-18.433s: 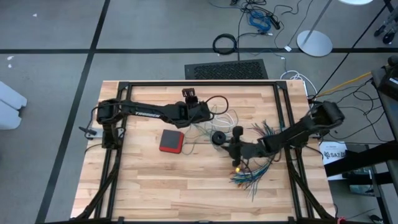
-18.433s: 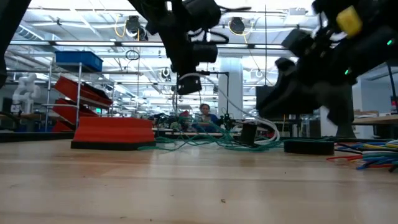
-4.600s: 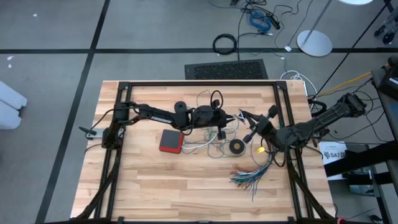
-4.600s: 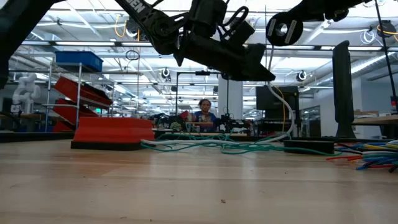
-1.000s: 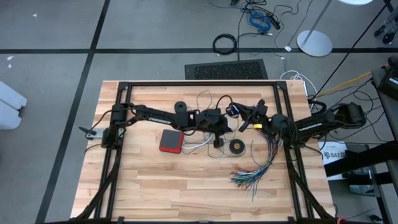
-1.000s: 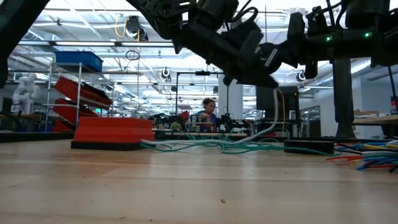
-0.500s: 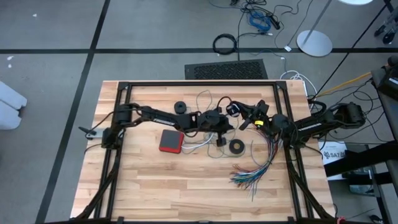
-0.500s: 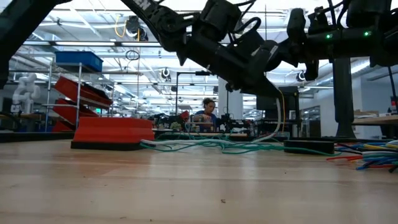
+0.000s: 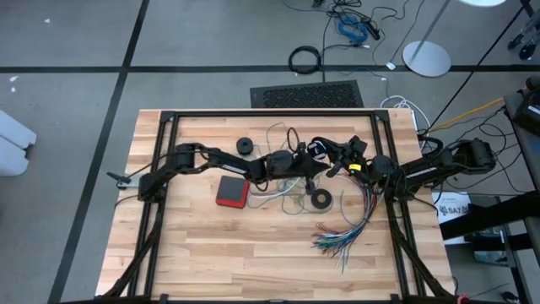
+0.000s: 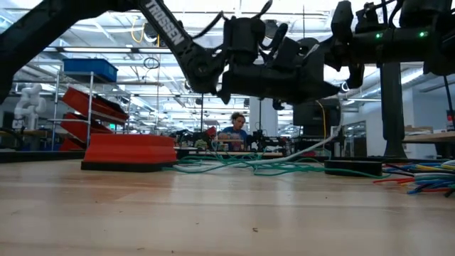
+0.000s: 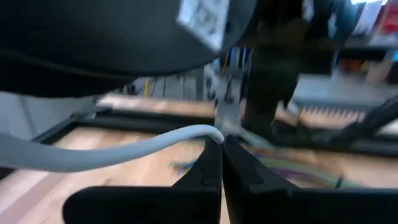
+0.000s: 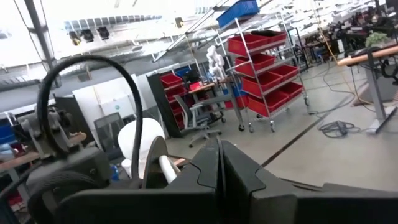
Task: Coiling cords
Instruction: Coil the white wire cable on the spool
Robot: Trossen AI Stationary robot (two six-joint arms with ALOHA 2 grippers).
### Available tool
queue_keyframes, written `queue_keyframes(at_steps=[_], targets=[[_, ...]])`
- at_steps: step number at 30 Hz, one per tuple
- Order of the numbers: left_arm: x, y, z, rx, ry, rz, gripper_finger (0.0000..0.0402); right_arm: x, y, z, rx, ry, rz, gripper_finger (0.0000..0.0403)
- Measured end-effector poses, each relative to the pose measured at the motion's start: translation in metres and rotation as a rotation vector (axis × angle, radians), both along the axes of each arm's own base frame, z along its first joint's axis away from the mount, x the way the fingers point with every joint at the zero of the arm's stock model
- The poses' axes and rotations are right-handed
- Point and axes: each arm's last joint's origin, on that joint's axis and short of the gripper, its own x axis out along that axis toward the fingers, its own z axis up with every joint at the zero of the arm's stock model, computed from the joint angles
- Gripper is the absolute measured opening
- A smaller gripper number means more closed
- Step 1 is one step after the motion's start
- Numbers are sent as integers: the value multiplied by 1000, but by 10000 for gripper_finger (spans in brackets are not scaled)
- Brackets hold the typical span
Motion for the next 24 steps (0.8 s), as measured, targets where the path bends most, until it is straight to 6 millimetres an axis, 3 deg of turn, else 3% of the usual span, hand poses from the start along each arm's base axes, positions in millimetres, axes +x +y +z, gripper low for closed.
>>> queue_keyframes(at_steps=[11,24], targets=[[-1,2,-1,-207,-257,-192,0,0,12,2,-83,45,41,0],[-3,-5,-1,-349,-156,-596,0,3,24,-2,-187,120,189,0]])
